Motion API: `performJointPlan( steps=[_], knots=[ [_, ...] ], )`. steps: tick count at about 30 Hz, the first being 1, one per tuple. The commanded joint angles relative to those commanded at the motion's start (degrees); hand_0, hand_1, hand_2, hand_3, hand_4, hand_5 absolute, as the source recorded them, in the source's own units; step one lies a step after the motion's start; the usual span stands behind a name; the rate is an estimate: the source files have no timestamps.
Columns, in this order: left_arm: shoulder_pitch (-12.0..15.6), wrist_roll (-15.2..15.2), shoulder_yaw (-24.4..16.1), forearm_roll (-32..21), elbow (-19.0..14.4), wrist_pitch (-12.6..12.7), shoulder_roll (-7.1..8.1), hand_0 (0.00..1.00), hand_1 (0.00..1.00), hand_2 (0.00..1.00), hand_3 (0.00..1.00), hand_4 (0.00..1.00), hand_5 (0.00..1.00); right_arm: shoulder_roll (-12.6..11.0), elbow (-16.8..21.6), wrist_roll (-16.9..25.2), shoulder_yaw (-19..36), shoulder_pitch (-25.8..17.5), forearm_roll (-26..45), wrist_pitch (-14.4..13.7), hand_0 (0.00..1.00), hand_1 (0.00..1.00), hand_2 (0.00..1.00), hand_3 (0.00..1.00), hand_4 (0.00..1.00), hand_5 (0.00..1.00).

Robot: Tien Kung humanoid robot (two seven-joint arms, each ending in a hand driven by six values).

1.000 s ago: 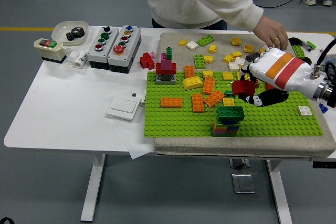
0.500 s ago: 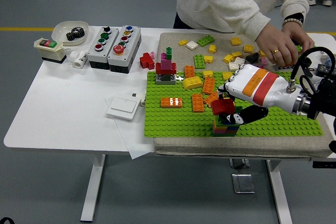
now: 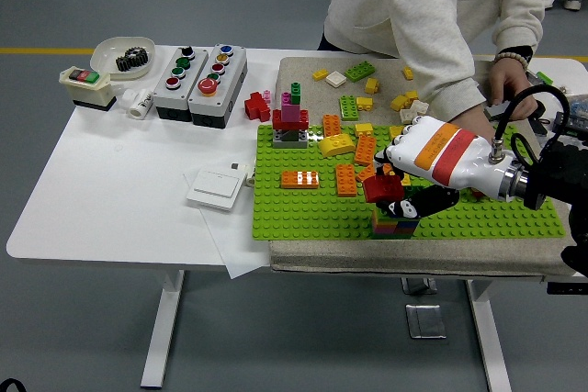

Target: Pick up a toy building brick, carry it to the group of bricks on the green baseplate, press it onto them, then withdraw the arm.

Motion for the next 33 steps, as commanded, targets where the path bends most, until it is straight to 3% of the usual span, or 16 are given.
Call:
performJointPlan(
  steps=[33],
  knots=[
    [-0.09, 0.24, -0.25, 0.79, -0.13, -0.15, -0.05, 0.669, 0.724, 0.735, 0.588, 0.673, 0.661, 2.79, -5.15, 0.09, 0.41, -0.76, -0.73, -0.09, 0.275, 0.282, 0.393, 0.451, 0.729, 0.564]
  ],
)
